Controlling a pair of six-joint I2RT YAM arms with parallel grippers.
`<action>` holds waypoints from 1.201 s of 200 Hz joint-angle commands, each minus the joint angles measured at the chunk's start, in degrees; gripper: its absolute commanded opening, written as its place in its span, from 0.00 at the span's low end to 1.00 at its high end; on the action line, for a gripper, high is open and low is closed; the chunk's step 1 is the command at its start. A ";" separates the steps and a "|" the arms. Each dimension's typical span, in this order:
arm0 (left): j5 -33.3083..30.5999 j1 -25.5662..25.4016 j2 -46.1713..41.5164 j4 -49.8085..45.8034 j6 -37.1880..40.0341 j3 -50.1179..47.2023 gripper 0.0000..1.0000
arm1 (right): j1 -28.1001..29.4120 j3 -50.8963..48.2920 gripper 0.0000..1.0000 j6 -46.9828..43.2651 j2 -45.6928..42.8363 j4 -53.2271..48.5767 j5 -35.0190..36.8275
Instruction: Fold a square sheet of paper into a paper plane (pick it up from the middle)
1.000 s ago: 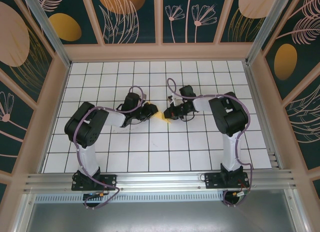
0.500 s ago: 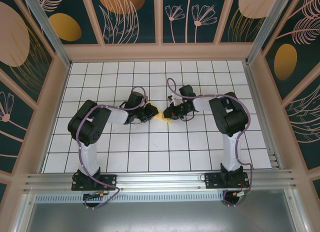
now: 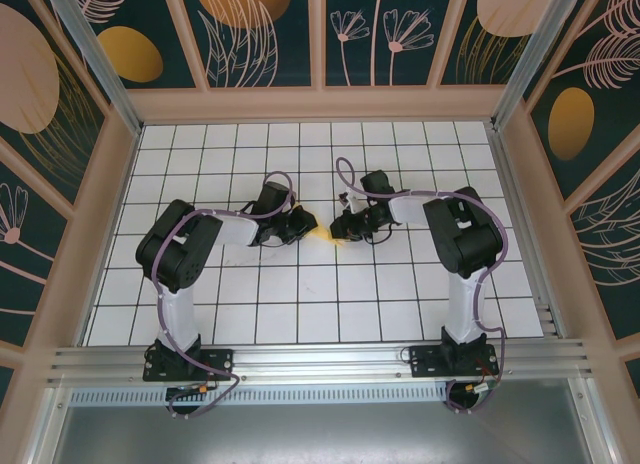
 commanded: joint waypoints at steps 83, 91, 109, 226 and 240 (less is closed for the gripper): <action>-6.20 0.43 3.37 -5.77 1.17 -0.47 0.17 | 0.35 0.65 0.19 1.20 -6.08 -1.29 5.02; -6.20 0.44 3.36 -5.85 1.29 -0.47 0.17 | 0.79 0.82 0.19 0.97 -6.61 -1.53 5.53; -6.16 0.43 3.51 -5.79 1.21 -0.32 0.16 | 2.10 1.95 0.14 -0.15 -5.92 -3.18 6.05; -6.91 0.51 3.77 -7.14 1.17 0.03 0.16 | 4.76 6.65 0.05 -3.01 1.98 -9.57 11.56; -7.04 0.50 3.84 -7.15 1.16 0.12 0.16 | 4.43 6.37 0.05 -3.23 1.94 -9.57 11.61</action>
